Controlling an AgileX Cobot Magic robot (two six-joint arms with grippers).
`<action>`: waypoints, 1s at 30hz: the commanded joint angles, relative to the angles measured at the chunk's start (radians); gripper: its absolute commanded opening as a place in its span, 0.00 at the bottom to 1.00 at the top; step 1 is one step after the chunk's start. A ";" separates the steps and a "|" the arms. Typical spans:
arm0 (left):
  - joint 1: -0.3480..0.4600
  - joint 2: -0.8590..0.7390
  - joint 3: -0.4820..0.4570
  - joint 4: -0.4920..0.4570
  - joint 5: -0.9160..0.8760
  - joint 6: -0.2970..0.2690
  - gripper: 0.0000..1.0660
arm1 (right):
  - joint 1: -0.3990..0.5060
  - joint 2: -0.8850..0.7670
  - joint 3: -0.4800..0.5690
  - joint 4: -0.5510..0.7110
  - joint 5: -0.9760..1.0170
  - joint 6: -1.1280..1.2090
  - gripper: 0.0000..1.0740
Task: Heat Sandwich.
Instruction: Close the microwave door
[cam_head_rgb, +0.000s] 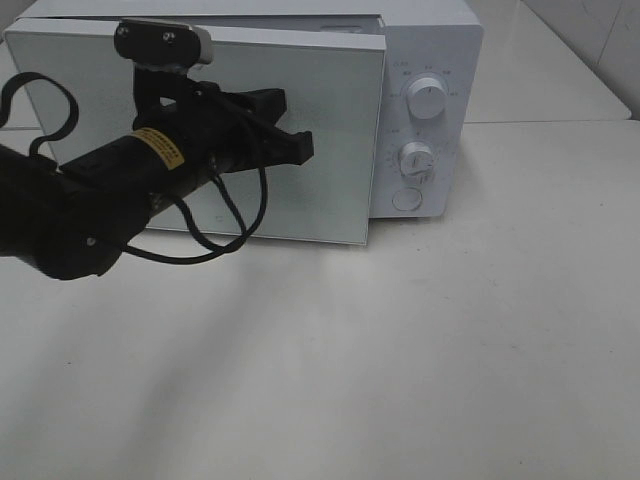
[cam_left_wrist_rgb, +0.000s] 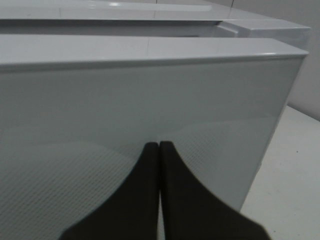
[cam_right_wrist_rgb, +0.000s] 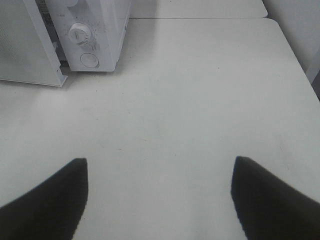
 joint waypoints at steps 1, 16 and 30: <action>-0.024 0.026 -0.058 -0.013 0.023 -0.002 0.00 | -0.003 -0.027 0.001 0.002 -0.007 -0.009 0.71; -0.033 0.112 -0.256 -0.144 0.145 0.111 0.00 | -0.003 -0.027 0.001 0.002 -0.007 -0.009 0.71; -0.032 0.166 -0.380 -0.214 0.236 0.175 0.00 | -0.003 -0.027 0.001 0.002 -0.007 -0.009 0.71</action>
